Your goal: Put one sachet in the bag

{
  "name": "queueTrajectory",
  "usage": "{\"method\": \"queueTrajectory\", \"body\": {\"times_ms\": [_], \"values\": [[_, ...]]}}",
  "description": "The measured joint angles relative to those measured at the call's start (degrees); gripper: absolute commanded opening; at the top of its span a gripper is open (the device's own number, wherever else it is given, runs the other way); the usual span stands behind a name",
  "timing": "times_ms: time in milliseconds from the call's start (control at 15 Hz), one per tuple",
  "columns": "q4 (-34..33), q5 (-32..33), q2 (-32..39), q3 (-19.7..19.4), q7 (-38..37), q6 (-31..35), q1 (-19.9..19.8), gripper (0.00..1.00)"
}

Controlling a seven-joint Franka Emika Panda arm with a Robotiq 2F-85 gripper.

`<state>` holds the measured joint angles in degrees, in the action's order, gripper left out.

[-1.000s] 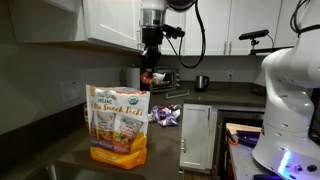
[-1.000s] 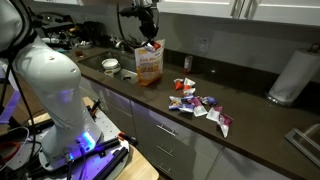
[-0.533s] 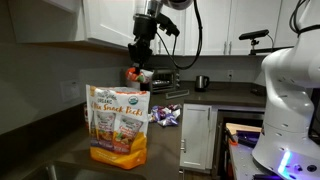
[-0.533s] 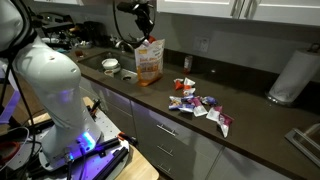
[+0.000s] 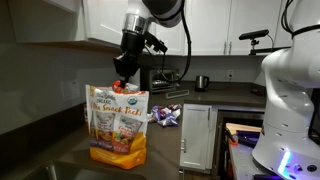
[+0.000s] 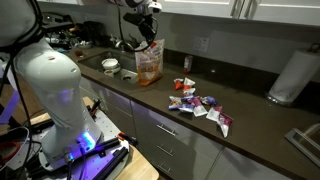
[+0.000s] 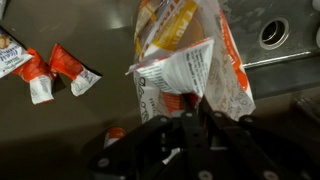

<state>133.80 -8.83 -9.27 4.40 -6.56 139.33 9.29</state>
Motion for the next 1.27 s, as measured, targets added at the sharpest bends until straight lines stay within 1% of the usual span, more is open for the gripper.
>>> {"method": "queueTrajectory", "body": {"times_ms": [133, 333, 467, 667, 800, 933, 1267], "values": [[-0.9, -0.1, 1.2, 0.1, 0.1, 0.3, 0.0, 0.45], [-2.1, -0.1, 1.4, 0.1, 0.2, 0.0, -0.1, 0.66], [-3.0, 0.0, 1.1, 0.1, 0.2, -1.6, -0.3, 0.77], [-4.0, 0.6, 0.1, -0.1, 0.2, -4.9, -1.3, 0.97], [-4.0, 0.8, -0.4, -0.2, 0.2, -5.7, -2.0, 1.00], [-4.0, 2.1, -0.6, -0.3, 0.1, -6.5, -2.7, 1.00], [-3.4, 11.0, -0.5, -0.6, -2.1, -10.3, -5.6, 1.00]]}}
